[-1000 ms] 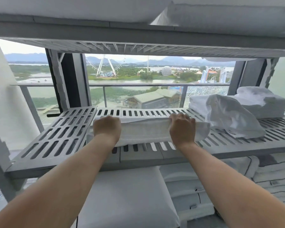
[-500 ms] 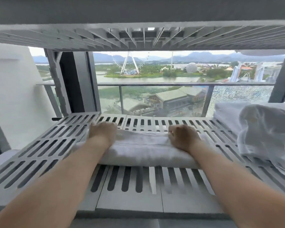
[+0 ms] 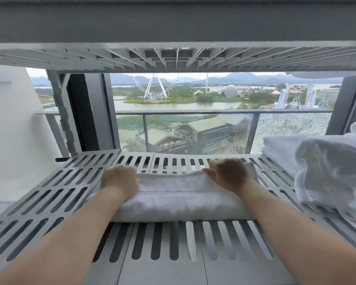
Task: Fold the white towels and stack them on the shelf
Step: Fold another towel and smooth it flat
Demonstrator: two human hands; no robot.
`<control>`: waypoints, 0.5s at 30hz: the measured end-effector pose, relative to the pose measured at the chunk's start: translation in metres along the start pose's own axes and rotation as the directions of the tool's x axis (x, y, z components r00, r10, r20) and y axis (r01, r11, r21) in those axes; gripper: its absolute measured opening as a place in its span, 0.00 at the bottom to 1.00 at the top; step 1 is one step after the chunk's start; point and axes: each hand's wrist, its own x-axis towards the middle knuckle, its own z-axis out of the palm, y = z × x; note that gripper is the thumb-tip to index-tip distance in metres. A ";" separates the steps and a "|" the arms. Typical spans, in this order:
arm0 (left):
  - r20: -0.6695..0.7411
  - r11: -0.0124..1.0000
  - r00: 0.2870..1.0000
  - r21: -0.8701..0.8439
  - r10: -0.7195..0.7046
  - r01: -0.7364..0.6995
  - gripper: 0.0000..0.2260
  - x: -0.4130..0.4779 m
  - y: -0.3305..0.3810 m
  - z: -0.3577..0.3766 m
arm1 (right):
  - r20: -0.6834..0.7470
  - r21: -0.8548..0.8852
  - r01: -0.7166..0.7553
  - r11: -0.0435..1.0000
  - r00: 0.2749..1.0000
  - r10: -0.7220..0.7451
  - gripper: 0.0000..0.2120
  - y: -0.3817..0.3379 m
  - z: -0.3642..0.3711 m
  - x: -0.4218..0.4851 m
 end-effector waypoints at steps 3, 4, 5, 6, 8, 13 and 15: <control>0.013 0.997 0.999 0.068 -0.047 0.046 0.14 0.002 0.001 0.000 | 0.112 0.037 -0.070 0.997 0.991 0.066 0.18 0.002 0.015 -0.009; 0.000 0.997 0.999 0.059 -0.052 0.052 0.15 0.002 0.006 -0.001 | 0.150 0.063 -0.134 0.989 0.981 0.123 0.19 0.003 0.020 -0.011; -0.031 0.999 0.999 0.037 -0.034 0.035 0.16 0.003 0.013 -0.002 | 0.179 0.078 -0.187 0.979 0.969 0.171 0.19 0.004 0.022 -0.012; -0.071 1.000 0.997 0.005 0.008 -0.007 0.17 0.003 0.022 -0.004 | 0.203 0.084 -0.220 0.972 0.959 0.199 0.20 0.004 0.023 -0.011; -0.136 0.986 0.984 -0.102 0.114 -0.128 0.19 0.001 0.047 -0.010 | 0.292 0.084 -0.250 0.965 0.932 0.216 0.21 0.006 0.023 -0.010; -0.057 0.862 0.958 -0.422 0.282 -0.279 0.17 -0.001 0.113 -0.017 | 0.504 0.052 -0.321 0.946 0.826 0.252 0.26 0.028 0.021 -0.017; 0.072 0.860 0.949 -0.449 0.306 -0.243 0.19 -0.001 0.126 -0.011 | 0.544 0.104 -0.384 0.918 0.794 0.270 0.27 0.040 0.021 -0.023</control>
